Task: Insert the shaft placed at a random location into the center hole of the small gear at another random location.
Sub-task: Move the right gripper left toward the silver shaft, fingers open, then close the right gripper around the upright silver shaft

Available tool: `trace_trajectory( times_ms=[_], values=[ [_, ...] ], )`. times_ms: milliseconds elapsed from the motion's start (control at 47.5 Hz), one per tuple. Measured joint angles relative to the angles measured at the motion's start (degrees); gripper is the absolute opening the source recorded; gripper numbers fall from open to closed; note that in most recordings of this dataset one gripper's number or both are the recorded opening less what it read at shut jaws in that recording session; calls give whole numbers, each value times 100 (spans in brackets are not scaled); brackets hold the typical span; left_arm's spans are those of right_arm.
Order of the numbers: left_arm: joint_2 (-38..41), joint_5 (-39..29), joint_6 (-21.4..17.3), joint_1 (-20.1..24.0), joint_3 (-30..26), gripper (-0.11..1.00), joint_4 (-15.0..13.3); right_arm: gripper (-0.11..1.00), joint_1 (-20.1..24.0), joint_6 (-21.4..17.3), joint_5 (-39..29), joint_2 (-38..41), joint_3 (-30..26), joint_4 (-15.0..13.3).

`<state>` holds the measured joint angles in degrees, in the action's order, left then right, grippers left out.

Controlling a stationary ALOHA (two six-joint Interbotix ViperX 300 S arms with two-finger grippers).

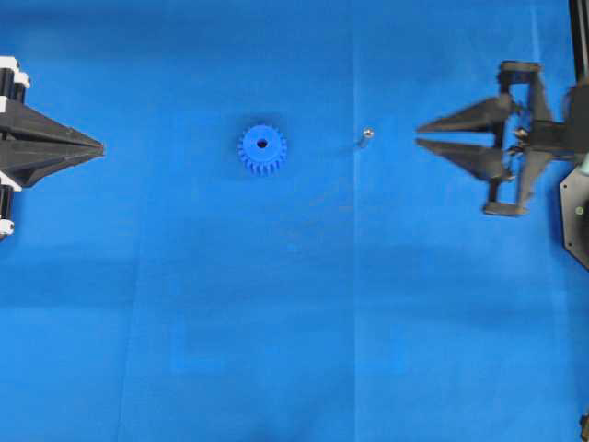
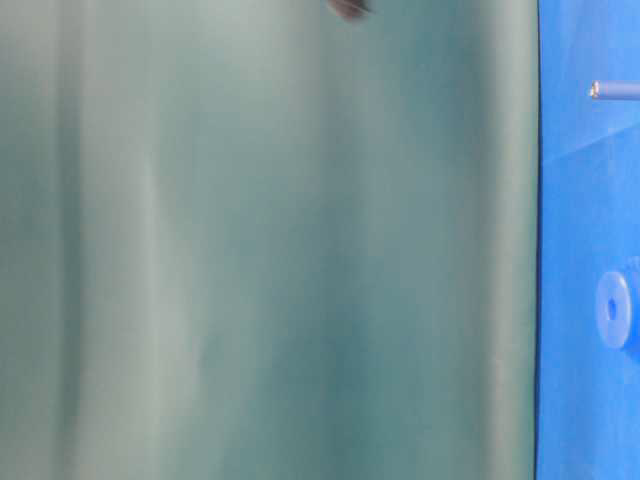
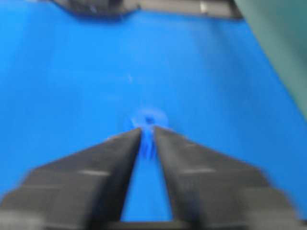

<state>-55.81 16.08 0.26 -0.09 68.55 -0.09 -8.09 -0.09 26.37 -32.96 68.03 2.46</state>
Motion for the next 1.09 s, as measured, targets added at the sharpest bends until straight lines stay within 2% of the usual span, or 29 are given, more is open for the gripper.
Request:
trace_trajectory(
  times_ms=[147, 189, 295, 589, 821, 989, 1094],
  values=[
    [9, 0, 9, -9, 18, 0, 0, 81, -123, 0, 483, 932, -9, 132],
    [9, 0, 9, -9, 26, 0, 0, 86, -132, 0, 615, 1169, -18, 158],
    [9, 0, 9, -9, 44, 0, 0, 73, -167, 0, 1072, 1846, -70, 352],
    [-9, -9, 18, -9, 105, 0, 0, 75, -299, 9, 1890, 3305, -246, 738],
    [-18, 0, 26, -9, 132, 0, 0, 70, -308, 9, 2039, 3753, -422, 853],
    [-18, 0, 26, -9, 141, 0, 0, 55, -308, 0, 2057, 3762, -439, 853],
    [-26, 0, 26, -9, 149, 0, 0, 32, -308, 0, 2048, 3762, -448, 853]
  ],
)
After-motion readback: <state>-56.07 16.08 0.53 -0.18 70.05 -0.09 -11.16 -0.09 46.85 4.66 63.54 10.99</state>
